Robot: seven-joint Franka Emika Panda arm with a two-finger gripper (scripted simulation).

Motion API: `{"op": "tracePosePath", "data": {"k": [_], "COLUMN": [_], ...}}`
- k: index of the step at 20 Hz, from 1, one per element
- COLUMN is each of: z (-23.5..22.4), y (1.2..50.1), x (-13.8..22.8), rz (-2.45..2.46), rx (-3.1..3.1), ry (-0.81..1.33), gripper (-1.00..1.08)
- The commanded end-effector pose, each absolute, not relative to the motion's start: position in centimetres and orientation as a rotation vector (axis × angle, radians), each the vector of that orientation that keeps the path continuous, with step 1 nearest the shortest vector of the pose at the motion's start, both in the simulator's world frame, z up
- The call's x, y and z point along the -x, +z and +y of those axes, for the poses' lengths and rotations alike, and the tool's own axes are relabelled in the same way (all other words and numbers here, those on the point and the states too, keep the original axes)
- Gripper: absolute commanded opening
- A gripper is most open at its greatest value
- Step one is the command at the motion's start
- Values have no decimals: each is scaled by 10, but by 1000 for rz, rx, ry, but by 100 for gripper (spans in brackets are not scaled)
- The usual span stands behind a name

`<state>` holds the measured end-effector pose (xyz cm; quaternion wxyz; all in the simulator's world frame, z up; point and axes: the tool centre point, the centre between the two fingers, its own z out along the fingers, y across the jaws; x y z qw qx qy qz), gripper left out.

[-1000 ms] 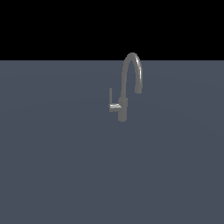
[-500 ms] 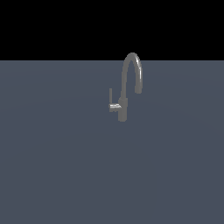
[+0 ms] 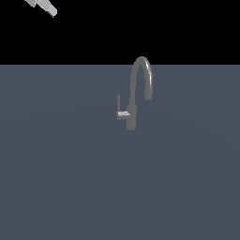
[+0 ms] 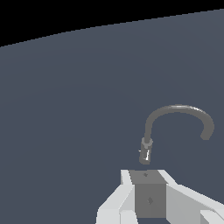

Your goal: Turn on the faucet by rotating a designated handle.

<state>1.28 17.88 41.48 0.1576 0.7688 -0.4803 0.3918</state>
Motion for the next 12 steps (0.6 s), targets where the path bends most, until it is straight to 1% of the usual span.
{"op": "tracePosePath", "data": {"k": [1,6,12], "z": [162,117,62], "y": [377,300,222], "x": [-34,-68,-87], "rz": [-1426,-1534,-1646], "rx": [-2155,-2059,-1961], "ry": [1099,1042,974], "gripper": [-100,-100,-100]}}
